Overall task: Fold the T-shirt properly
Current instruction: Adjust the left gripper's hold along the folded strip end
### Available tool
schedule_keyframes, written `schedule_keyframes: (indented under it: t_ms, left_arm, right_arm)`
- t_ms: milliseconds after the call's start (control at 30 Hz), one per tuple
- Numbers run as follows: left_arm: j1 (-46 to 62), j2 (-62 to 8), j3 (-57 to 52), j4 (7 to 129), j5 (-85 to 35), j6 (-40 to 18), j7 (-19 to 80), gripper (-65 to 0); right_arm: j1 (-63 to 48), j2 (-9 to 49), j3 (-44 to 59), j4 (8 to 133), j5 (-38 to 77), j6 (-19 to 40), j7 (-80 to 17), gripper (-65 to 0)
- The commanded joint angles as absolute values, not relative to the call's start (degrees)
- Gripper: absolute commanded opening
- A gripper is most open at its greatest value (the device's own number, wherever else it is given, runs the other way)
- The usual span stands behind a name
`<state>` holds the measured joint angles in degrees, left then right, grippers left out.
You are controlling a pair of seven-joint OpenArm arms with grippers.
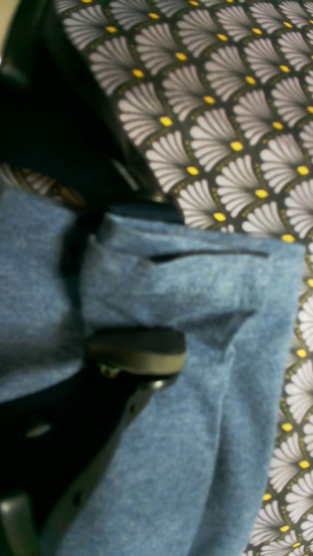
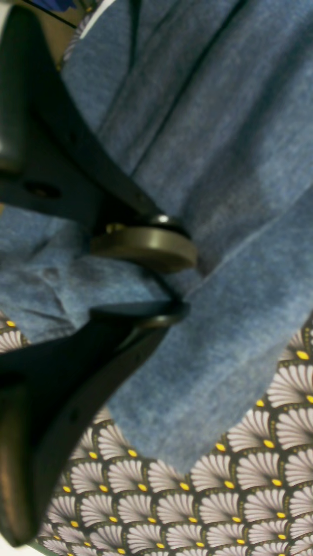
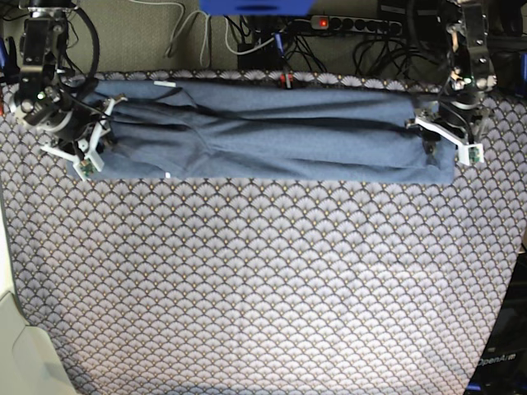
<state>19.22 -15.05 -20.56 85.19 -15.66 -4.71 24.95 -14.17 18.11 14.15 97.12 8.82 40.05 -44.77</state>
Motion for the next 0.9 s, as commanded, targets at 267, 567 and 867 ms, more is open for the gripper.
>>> schedule_keyframes:
  t_ms: [267, 567, 867]
  left_arm:
    - [19.38, -15.52, -23.16, 88.66, -14.29, -4.0, 31.52, -29.8]
    - [18.68, -15.43, -24.92, 87.78, -14.29, -4.26, 31.6, -29.8]
    - [17.71, -14.2, -24.84, 84.53, -14.29, -4.35, 31.52, -30.2]
  right_arm:
    - [-13.67, 18.95, 14.46, 98.15, 9.27, 40.0, -43.65, -47.0]
    - [-13.67, 18.86, 14.37, 98.15, 9.27, 40.0, -43.65, -47.0]
    - [-13.67, 18.95, 14.37, 98.15, 9.27, 40.0, -43.65, -47.0]
